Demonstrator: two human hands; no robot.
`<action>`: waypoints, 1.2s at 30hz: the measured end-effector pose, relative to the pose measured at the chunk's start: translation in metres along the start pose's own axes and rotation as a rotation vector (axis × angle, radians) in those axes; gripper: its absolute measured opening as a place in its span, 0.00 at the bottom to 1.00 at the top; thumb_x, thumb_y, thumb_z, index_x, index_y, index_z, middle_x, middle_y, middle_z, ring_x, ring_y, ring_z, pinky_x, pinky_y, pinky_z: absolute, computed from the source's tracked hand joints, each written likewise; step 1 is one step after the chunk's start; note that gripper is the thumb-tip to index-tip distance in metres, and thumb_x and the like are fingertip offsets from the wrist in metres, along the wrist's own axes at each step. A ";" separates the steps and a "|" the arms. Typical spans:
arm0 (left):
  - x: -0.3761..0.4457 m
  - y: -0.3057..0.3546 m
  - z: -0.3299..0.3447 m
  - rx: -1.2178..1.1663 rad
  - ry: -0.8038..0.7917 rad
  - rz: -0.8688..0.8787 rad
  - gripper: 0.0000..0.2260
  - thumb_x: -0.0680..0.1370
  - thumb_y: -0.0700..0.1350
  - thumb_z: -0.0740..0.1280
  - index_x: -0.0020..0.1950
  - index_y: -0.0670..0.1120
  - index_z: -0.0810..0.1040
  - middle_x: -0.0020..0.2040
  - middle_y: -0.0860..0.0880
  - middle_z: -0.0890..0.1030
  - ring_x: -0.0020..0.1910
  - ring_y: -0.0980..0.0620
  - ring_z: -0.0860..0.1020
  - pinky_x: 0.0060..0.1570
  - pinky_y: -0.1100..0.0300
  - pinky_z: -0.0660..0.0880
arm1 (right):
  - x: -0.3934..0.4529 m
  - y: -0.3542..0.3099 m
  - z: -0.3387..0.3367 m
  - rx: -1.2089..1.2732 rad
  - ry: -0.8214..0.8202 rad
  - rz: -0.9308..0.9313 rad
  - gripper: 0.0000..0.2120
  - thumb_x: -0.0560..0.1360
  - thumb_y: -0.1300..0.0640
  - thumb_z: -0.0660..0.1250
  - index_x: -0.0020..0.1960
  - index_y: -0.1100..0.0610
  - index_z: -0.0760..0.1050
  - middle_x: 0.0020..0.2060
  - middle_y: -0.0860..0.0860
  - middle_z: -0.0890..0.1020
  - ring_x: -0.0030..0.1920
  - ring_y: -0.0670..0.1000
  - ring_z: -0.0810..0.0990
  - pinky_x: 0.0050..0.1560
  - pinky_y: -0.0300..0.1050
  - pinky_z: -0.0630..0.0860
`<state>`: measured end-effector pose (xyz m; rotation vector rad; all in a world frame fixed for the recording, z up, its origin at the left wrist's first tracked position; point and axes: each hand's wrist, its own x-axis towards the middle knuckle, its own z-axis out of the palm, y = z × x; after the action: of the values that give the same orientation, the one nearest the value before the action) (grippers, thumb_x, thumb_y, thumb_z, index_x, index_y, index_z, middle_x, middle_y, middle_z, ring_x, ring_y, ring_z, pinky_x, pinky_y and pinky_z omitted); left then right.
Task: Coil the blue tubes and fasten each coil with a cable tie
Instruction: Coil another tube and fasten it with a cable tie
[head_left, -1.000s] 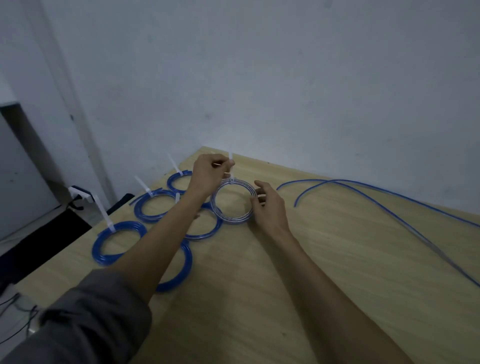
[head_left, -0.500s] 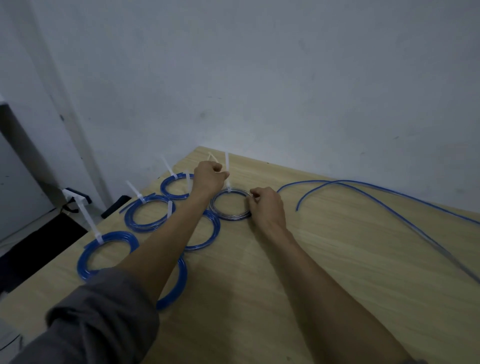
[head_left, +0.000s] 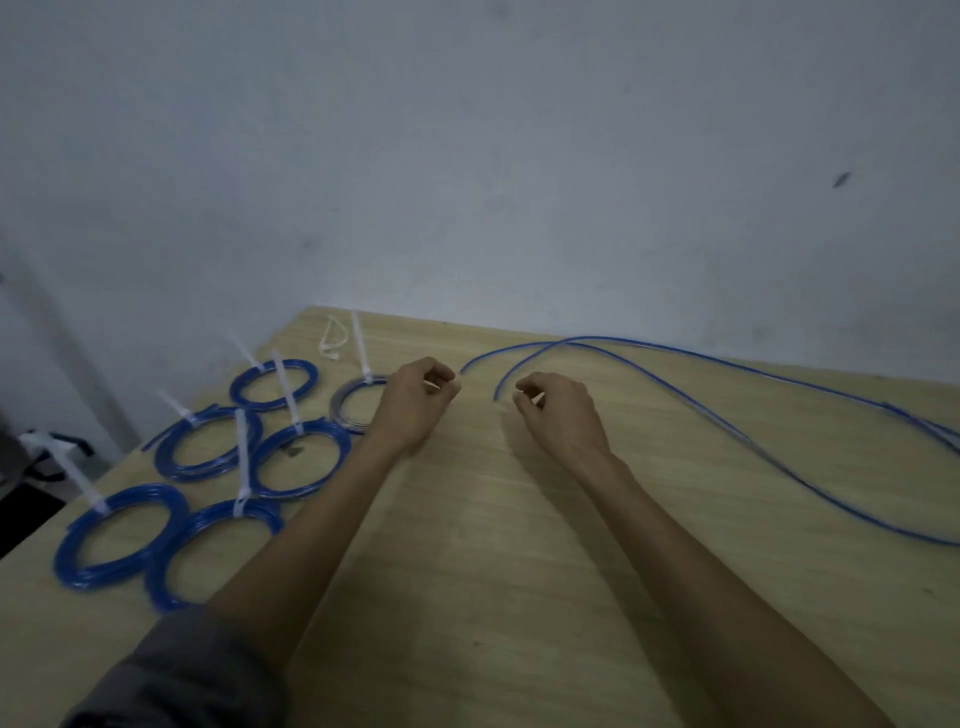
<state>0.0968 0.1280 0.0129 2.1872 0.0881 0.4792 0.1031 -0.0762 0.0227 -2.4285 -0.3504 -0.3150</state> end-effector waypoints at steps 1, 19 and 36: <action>-0.006 0.005 0.009 0.018 -0.019 0.033 0.04 0.77 0.44 0.72 0.48 0.45 0.81 0.43 0.50 0.82 0.40 0.53 0.80 0.44 0.59 0.77 | -0.007 0.012 -0.014 -0.045 -0.002 -0.004 0.10 0.77 0.52 0.66 0.56 0.51 0.83 0.50 0.49 0.85 0.52 0.54 0.83 0.54 0.51 0.79; -0.043 0.094 0.140 -0.128 -0.299 0.208 0.08 0.77 0.46 0.72 0.56 0.51 0.81 0.52 0.51 0.80 0.46 0.56 0.79 0.48 0.60 0.77 | -0.057 0.152 -0.114 -0.496 0.068 0.313 0.14 0.81 0.62 0.57 0.63 0.57 0.74 0.58 0.56 0.77 0.60 0.60 0.73 0.57 0.55 0.69; -0.001 0.063 0.109 0.288 -0.074 -0.056 0.17 0.76 0.33 0.61 0.62 0.44 0.78 0.56 0.38 0.81 0.54 0.38 0.79 0.52 0.52 0.73 | -0.056 0.155 -0.113 -0.487 0.088 0.255 0.13 0.79 0.64 0.57 0.58 0.58 0.78 0.51 0.56 0.78 0.53 0.58 0.75 0.50 0.53 0.73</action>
<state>0.1290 0.0068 0.0025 2.4750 0.1873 0.3712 0.0861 -0.2737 0.0016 -2.8817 0.0913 -0.4313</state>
